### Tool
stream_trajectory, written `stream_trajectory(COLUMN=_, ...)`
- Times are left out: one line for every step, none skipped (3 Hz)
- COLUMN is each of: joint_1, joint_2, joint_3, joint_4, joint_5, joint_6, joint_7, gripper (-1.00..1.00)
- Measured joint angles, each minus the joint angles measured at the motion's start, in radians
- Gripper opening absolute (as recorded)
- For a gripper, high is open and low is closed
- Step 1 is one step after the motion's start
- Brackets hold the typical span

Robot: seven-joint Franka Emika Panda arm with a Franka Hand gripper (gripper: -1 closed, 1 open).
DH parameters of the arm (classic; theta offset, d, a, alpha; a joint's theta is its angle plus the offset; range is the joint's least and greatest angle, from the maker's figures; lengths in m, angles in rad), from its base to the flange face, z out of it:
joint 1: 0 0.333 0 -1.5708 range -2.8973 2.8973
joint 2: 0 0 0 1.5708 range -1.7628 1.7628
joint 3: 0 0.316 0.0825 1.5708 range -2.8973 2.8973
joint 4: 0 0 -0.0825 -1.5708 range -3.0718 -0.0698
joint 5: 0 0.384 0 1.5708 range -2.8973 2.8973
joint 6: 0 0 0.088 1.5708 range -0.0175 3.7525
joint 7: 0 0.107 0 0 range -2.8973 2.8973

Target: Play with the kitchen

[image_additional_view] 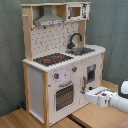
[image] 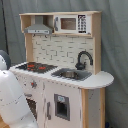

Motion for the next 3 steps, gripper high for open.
stream_trajectory(joint_1=-0.003, joint_2=0.030, joint_3=-0.007, joint_4=-0.029, joint_5=0.021, joint_6=-0.092, joint_7=-0.018, gripper=1.00)
stream_trajectory(joint_1=-0.004, joint_2=0.088, joint_3=-0.048, joint_4=-0.073, joint_5=0.012, joint_6=-0.116, joint_7=-0.070, gripper=1.00)
stream_trajectory(joint_1=-0.006, joint_2=0.138, joint_3=-0.104, joint_4=-0.108, joint_5=-0.029, joint_6=-0.115, joint_7=-0.118, gripper=1.00)
